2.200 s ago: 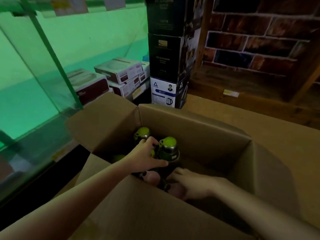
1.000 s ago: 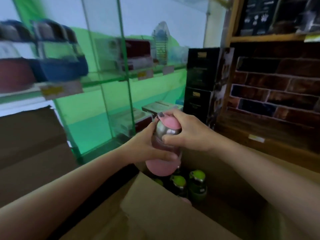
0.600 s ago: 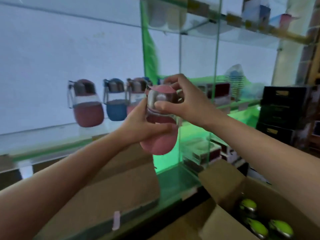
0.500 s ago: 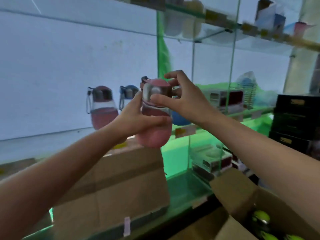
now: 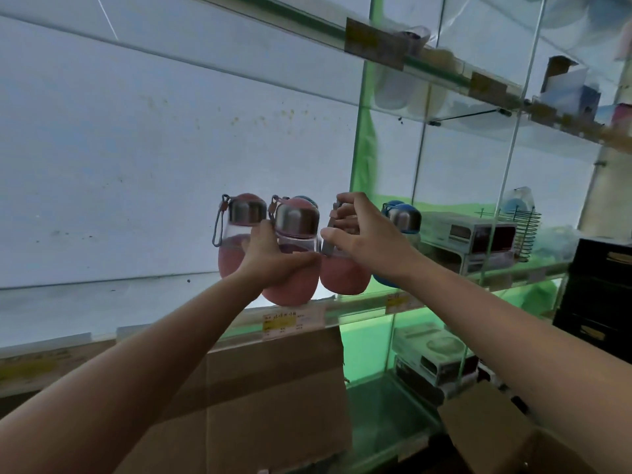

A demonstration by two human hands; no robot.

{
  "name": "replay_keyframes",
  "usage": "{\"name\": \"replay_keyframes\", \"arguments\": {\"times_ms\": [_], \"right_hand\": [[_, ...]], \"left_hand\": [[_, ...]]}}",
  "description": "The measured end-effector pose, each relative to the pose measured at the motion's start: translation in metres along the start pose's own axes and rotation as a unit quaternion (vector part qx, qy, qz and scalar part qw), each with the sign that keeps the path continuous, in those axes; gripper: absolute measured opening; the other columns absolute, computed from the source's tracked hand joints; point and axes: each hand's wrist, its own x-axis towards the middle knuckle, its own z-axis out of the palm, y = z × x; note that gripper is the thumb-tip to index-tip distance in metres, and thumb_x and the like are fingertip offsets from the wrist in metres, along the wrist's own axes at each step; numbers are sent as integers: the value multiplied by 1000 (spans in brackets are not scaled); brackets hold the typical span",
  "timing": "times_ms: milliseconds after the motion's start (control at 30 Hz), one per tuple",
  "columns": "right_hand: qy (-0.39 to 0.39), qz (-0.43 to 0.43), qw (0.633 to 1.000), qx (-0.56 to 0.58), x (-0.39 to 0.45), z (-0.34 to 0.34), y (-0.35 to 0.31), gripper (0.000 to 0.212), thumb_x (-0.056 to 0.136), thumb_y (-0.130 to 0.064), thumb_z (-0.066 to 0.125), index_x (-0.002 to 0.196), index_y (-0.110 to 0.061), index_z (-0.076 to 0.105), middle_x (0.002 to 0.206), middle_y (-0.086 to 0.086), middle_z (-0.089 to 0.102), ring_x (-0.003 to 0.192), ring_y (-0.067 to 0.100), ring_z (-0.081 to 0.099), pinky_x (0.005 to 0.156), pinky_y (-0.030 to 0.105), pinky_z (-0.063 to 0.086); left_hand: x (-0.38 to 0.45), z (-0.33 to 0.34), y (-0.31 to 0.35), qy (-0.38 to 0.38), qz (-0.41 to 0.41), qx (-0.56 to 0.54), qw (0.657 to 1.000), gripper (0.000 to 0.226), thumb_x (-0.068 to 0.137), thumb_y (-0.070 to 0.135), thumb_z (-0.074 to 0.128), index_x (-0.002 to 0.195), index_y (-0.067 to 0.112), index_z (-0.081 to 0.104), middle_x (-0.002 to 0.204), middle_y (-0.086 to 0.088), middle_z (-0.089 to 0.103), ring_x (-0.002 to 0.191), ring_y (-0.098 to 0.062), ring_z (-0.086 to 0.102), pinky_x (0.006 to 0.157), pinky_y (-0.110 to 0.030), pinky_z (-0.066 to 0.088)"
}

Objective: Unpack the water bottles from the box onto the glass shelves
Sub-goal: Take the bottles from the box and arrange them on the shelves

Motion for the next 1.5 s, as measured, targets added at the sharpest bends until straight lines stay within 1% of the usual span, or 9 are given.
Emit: {"name": "replay_keyframes", "arguments": {"times_ms": [133, 267, 400, 567, 733, 933, 1167, 1367, 1500], "right_hand": [[-11, 1, 1000, -10, -4, 4, 3, 58, 85, -28, 65, 135, -16, 37, 128, 7, 49, 111, 16, 57, 97, 28, 44], [-20, -3, 999, -29, -8, 2, 6, 59, 87, -33, 63, 137, -17, 35, 133, 5, 47, 114, 17, 54, 98, 32, 43], [-17, -10, 1000, -19, -12, -2, 6, 58, 87, -31, 63, 136, -16, 36, 132, 5, 48, 112, 15, 54, 90, 24, 41], [-7, -10, 1000, 7, -25, -17, 20, 52, 88, -29, 61, 133, -20, 37, 129, 4, 47, 112, 14, 52, 87, 23, 39], [12, 34, 999, -4, -63, -56, 64, 56, 88, -35, 61, 137, -22, 36, 131, 2, 47, 113, 13, 54, 87, 21, 39], [16, 120, 991, -61, -142, -116, 145, 60, 86, -30, 65, 137, -21, 36, 134, 0, 45, 107, 8, 51, 82, 18, 37], [-6, 237, 967, -94, -250, -182, 245, 60, 87, -36, 63, 138, -27, 34, 134, -4, 42, 112, 7, 49, 88, 22, 38], [-14, 320, 942, -100, -330, -202, 324, 58, 85, -35, 64, 136, -27, 37, 125, -8, 43, 109, 6, 49, 88, 23, 41], [-35, 364, 927, -83, -372, -201, 369, 60, 85, -35, 65, 136, -28, 36, 130, -8, 42, 109, 3, 47, 91, 24, 44]], "left_hand": [[-10, 3, 2, 27, 3, 85, 996, 101, 69, 52, 75, 141, 11, 17, 139, -13, 26, 135, -32, 21, 109, -48, 28], [-19, 1, 1, 57, 12, 132, 990, 117, 64, 59, 75, 146, 18, 2, 147, -10, 13, 140, -30, 12, 114, -50, 18], [-21, -7, 4, 127, 67, 147, 979, 119, 54, 67, 75, 144, 18, 14, 144, -11, 18, 136, -31, 16, 112, -48, 25], [-37, 0, 40, 164, 201, 169, 951, 94, 64, 58, 62, 139, 12, 27, 136, -13, 27, 127, -28, 27, 101, -34, 26], [-64, 64, 66, 27, 242, 72, 967, 70, 82, 40, 64, 135, 10, 28, 130, -10, 37, 124, -24, 37, 107, -42, 33], [-106, 181, 75, -106, 220, 0, 970, 66, 86, 32, 65, 136, 12, 28, 121, 0, 39, 117, -19, 43, 104, -39, 38], [-162, 320, 84, -263, 210, -3, 942, 63, 90, 36, 57, 138, 17, 22, 125, -1, 45, 119, -16, 43, 101, -31, 35], [-206, 420, 70, -368, 175, 0, 913, 61, 87, 44, 59, 135, 26, 25, 111, 6, 52, 112, -18, 51, 99, -41, 44], [-235, 473, 48, -440, 139, 39, 887, 58, 89, 42, 57, 135, 20, 29, 116, 5, 49, 117, -18, 46, 102, -38, 41]]}}
